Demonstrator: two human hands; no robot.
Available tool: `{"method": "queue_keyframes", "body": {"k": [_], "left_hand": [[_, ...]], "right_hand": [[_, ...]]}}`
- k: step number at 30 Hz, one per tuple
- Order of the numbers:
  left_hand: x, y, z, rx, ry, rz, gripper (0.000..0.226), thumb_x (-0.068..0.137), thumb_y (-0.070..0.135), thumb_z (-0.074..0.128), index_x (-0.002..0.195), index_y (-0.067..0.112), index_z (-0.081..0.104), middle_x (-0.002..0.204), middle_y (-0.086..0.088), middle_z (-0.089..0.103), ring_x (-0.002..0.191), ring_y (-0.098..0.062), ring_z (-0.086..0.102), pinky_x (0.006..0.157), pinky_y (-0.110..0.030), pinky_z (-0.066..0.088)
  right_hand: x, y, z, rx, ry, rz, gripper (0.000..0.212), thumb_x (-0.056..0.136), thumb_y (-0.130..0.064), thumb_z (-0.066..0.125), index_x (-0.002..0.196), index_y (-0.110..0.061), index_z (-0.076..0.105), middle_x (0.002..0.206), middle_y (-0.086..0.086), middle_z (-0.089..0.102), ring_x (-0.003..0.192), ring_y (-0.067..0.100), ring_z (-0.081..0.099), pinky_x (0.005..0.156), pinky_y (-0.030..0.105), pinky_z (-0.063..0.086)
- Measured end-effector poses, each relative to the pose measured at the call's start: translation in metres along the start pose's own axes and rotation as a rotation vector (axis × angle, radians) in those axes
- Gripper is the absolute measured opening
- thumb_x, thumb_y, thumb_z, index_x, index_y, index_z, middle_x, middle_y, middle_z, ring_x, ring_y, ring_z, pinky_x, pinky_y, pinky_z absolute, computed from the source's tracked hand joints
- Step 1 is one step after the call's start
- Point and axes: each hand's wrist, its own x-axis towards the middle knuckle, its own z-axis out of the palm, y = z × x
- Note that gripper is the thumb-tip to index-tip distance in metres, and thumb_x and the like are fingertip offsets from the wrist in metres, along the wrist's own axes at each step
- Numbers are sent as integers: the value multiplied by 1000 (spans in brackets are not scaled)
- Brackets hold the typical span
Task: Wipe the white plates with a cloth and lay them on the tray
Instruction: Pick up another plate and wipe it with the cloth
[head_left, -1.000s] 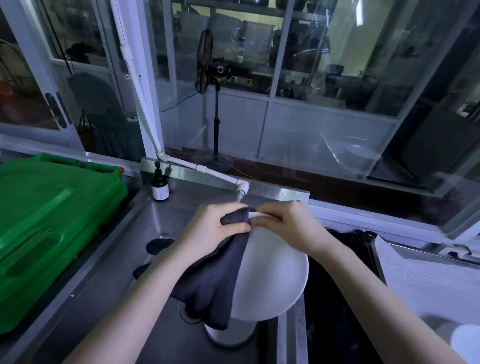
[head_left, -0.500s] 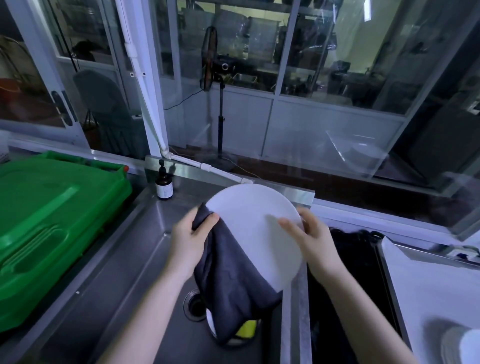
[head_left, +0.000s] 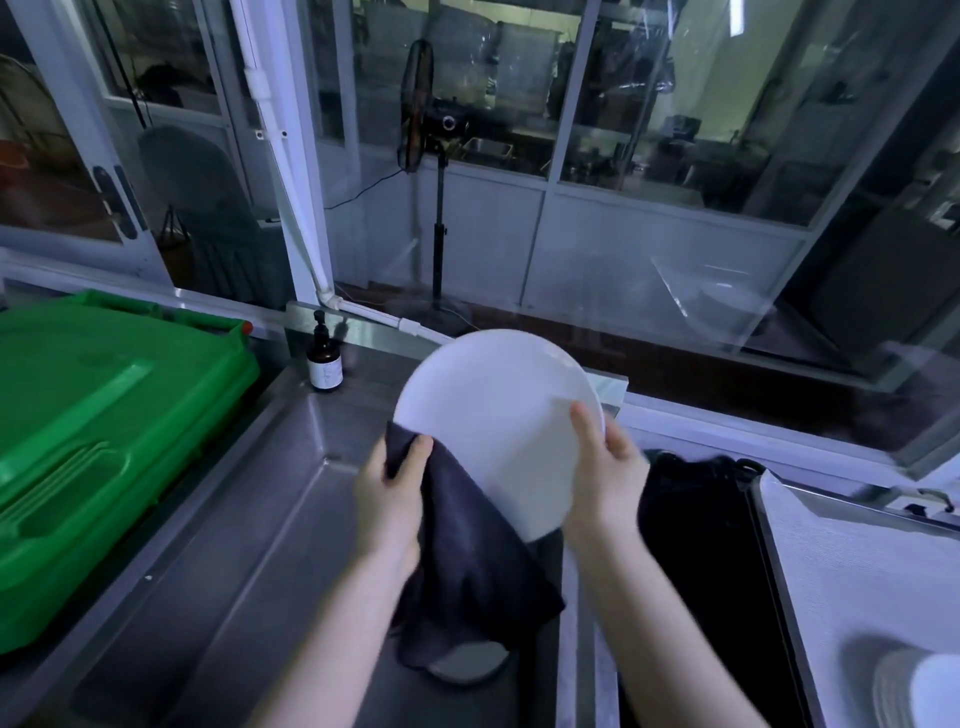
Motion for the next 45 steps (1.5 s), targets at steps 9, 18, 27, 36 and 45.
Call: {"method": "queue_keyframes", "body": {"k": [9, 18, 27, 36, 45], "left_hand": [[27, 3, -30, -24, 38, -47, 15, 91, 16, 69, 77, 21, 72, 81, 3, 74, 81, -11, 67, 76, -28, 54], [45, 19, -32, 80, -83, -101, 9, 92, 21, 68, 86, 16, 72, 83, 4, 75, 79, -4, 69, 70, -20, 55], [57, 43, -33, -155, -334, -344, 31, 100, 30, 51, 122, 14, 66, 113, -7, 73, 111, -21, 67, 95, -34, 51], [17, 44, -2, 19, -238, -149, 45, 104, 43, 37, 147, 30, 41, 145, 2, 50, 126, -13, 52, 103, -37, 47], [-14, 48, 18, 591, -535, 815, 49, 103, 22, 32, 151, 26, 23, 164, 3, 13, 153, -13, 3, 123, -43, 3]], "right_hand": [[3, 1, -40, -577, -451, -585, 67, 88, -13, 75, 146, -29, 47, 139, -16, 56, 129, -4, 51, 105, 19, 43], [6, -6, -36, -1318, -888, -1575, 44, 88, -11, 73, 130, -23, 67, 144, 4, 56, 134, 28, 52, 104, 55, 46], [-9, -5, -33, -1255, -809, -1566, 42, 97, -14, 43, 131, -20, 66, 137, 3, 63, 126, 25, 60, 92, 45, 56], [-33, -12, -13, -658, -764, -600, 22, 93, -7, 67, 75, -19, 67, 62, -26, 51, 58, -9, 46, 58, 6, 33], [-28, -23, -9, -83, -707, -42, 22, 91, -24, 67, 98, -5, 74, 99, 26, 73, 94, 44, 70, 84, 61, 54]]}}
